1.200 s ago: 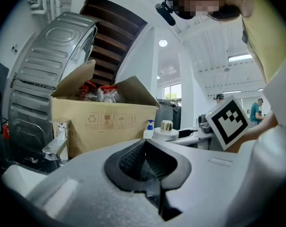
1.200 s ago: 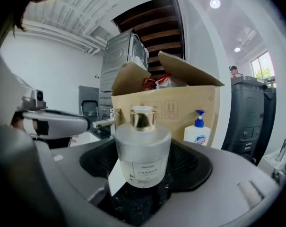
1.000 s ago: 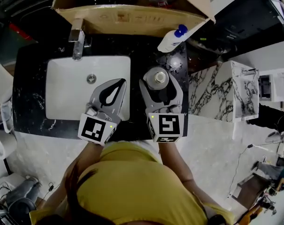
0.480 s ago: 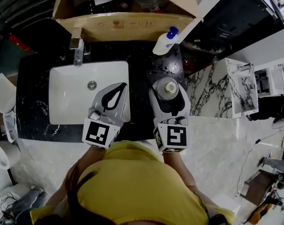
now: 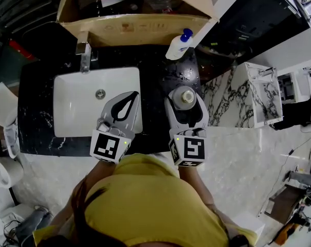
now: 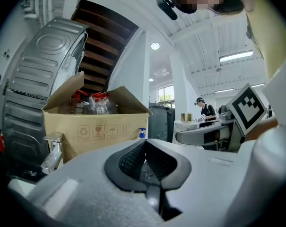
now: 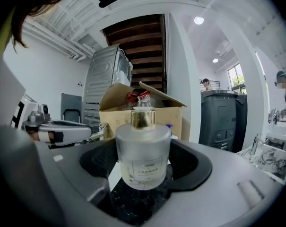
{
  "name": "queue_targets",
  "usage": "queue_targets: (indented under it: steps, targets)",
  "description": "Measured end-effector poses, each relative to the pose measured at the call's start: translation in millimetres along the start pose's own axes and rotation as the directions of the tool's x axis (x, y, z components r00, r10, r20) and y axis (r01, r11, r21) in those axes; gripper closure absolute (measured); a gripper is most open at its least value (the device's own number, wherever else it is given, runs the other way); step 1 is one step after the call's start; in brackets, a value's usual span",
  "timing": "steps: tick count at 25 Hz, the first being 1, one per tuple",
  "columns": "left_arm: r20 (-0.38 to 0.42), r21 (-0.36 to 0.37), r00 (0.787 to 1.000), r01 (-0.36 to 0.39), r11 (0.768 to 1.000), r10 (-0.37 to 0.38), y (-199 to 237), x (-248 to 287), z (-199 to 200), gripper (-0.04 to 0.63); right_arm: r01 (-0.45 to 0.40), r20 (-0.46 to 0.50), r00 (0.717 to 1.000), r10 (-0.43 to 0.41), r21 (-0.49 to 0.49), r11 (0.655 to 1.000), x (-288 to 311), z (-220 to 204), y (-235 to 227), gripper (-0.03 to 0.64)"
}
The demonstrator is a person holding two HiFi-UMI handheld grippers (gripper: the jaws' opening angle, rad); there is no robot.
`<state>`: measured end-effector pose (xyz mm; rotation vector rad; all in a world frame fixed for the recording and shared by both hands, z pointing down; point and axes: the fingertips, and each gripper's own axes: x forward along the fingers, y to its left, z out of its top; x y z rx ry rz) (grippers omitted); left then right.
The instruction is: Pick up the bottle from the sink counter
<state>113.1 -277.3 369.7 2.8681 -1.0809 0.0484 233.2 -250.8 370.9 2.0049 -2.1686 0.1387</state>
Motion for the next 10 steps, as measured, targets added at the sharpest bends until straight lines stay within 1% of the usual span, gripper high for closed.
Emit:
queue_targets:
  steps: [5,10]
  targets:
    - [-0.013,-0.002,1.000,-0.006,1.000,0.006,-1.3,-2.7,-2.0,0.591,-0.005,0.007,1.000,0.005,0.001,1.000,-0.5,1.7,0.3,0.293]
    - [0.006,-0.001,1.000,-0.008,1.000,0.008,-1.8,-3.2,1.5,0.591,-0.007,-0.005,1.000,0.007,0.013,1.000,-1.0,-1.5,0.4,0.293]
